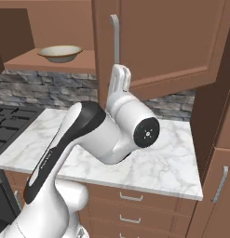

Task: Open the cabinet. Pick the bowls from the counter and place them in the cabinet. Then close the cabinet.

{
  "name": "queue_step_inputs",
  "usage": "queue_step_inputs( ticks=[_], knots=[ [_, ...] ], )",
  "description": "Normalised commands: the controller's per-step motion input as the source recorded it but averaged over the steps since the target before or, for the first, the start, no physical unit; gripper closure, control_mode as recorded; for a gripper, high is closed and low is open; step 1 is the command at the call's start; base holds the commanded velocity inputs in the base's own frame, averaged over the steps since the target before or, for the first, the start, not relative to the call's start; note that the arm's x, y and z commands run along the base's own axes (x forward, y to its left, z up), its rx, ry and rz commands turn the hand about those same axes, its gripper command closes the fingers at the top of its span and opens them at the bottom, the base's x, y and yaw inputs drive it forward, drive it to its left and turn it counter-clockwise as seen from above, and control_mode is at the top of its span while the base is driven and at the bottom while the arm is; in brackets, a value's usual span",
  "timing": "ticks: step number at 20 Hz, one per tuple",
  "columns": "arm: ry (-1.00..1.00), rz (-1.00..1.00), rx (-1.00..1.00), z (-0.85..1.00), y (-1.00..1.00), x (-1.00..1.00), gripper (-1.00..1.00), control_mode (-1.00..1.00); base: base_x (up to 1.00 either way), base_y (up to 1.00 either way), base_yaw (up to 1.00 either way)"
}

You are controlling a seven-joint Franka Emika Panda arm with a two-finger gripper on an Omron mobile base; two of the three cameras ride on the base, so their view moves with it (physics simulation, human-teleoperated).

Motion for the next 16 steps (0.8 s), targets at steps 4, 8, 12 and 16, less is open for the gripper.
queue_step_inputs(
  ticks=[4, 8, 12, 16],
  knots=[
    [-0.1, 0.0, 0.0, 0.0, 0.33, 1.0, -1.0, -1.0, 0.0, 0.0, 0.0],
    [-0.06, 0.0, 0.0, 0.0, 0.27, 1.0, -1.0, -1.0, 0.0, 0.0, 0.0],
    [-0.01, 0.0, 0.0, 0.0, 0.16, 1.0, -1.0, -1.0, 0.0, 0.0, 0.0],
    [0.04, 0.0, 0.0, 0.09, 0.03, 1.0, -1.0, -1.0, 0.0, 0.0, 0.0]
  ],
)
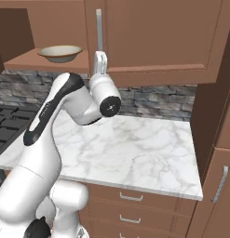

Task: Open the cabinet. Pick the bowls from the counter and place them in the cabinet. Then close the cabinet.

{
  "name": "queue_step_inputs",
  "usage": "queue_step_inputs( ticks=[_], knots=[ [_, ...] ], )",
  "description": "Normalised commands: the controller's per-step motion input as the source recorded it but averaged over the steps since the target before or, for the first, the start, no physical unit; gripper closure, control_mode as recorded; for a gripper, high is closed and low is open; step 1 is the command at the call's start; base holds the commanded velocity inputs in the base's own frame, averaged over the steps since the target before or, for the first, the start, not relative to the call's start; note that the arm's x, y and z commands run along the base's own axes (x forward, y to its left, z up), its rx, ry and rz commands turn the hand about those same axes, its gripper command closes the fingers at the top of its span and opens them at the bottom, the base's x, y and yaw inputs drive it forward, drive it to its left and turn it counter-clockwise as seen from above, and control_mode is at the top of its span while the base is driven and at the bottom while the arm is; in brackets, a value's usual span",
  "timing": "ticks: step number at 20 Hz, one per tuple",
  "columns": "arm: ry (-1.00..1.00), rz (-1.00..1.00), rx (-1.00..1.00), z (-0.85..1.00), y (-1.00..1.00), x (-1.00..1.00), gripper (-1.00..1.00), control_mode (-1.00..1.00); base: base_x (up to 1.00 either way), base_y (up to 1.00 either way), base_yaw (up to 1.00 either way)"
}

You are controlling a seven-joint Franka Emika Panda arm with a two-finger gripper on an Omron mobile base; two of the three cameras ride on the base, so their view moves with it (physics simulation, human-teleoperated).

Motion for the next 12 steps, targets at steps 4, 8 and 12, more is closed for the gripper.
queue_step_inputs(
  ticks=[4, 8, 12],
  knots=[
    [0.1, 0.0, 0.0, 0.13, 0.0, 1.0, -1.0, -1.0, 0.0, 0.0, 0.0],
    [0.05, 0.0, 0.0, 0.0, 0.0, 1.0, -1.0, -1.0, 0.0, 0.0, 0.0],
    [0.0, 0.0, 0.0, 0.0, 0.0, 1.0, -1.0, -1.0, 0.0, 0.0, 0.0]
  ],
)
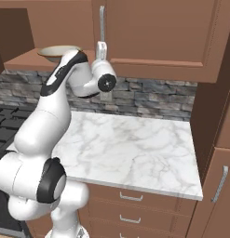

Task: Open the cabinet. Pick the bowls from the counter and place them in the cabinet. Then close the cabinet.

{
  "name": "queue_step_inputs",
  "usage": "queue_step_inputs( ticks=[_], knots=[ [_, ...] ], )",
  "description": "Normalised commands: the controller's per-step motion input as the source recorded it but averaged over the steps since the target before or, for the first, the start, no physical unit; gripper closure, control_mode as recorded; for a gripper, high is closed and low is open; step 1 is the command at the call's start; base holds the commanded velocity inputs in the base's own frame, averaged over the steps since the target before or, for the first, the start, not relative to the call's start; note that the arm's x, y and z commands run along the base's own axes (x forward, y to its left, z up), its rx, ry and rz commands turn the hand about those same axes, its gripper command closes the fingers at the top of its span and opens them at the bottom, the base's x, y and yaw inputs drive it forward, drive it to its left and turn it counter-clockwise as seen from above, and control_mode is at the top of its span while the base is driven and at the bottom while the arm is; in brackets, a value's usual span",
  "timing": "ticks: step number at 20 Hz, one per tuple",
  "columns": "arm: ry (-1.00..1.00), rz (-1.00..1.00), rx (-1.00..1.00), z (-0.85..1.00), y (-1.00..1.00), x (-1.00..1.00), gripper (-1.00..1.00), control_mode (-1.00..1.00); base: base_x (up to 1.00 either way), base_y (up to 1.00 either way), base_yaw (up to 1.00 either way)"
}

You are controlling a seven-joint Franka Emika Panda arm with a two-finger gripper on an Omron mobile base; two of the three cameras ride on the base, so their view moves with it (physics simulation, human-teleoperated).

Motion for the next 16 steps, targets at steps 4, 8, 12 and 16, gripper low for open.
queue_step_inputs(
  ticks=[4, 8, 12, 16],
  knots=[
    [0.01, 0.0, 0.0, 0.0, 0.0, 1.0, -1.0, -1.0, 0.0, 0.0, 0.0],
    [0.05, 0.0, 0.0, 0.0, 0.0, 1.0, -1.0, -1.0, 0.0, 0.0, 0.0],
    [0.15, 0.0, 0.02, 0.0, -0.09, 0.23, -1.0, -1.0, 0.0, 0.0, 0.0],
    [0.14, 0.0, 0.01, 0.23, -0.08, -0.55, -1.0, -1.0, 0.0, 0.0, 0.0]
  ],
)
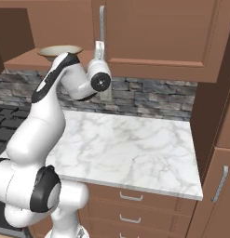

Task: Open the cabinet. Pick the bowls from the counter and place them in the cabinet. Then close the cabinet.

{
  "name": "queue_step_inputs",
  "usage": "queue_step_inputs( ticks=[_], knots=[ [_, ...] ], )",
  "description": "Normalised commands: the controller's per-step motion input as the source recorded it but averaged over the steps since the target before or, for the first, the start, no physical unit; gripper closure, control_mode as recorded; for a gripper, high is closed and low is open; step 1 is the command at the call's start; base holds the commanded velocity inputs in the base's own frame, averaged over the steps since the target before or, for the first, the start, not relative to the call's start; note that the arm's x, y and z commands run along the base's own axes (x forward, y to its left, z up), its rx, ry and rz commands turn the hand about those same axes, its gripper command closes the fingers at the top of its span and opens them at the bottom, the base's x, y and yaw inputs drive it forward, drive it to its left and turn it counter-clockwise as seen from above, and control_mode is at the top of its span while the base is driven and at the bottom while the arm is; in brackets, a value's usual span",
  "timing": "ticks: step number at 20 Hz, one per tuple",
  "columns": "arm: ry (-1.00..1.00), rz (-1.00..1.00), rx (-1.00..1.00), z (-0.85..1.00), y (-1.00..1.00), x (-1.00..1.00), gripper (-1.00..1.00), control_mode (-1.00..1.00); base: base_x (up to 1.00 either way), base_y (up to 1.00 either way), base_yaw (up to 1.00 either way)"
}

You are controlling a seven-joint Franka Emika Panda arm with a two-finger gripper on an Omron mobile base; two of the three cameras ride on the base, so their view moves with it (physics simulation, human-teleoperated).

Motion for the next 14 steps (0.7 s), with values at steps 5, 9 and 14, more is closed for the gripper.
queue_step_inputs(
  ticks=[5, 9, 14],
  knots=[
    [0.05, 0.0, 0.0, 0.4, -0.02, -0.92, -1.0, -1.0, 0.0, 0.0, 0.0],
    [0.02, 0.0, 0.0, 0.26, 0.0, -0.91, -1.0, -1.0, 0.0, 0.0, 0.0],
    [0.1, 0.01, 0.0, 0.14, -0.25, -0.96, -1.0, -1.0, 0.0, 0.0, 0.0]
  ],
)
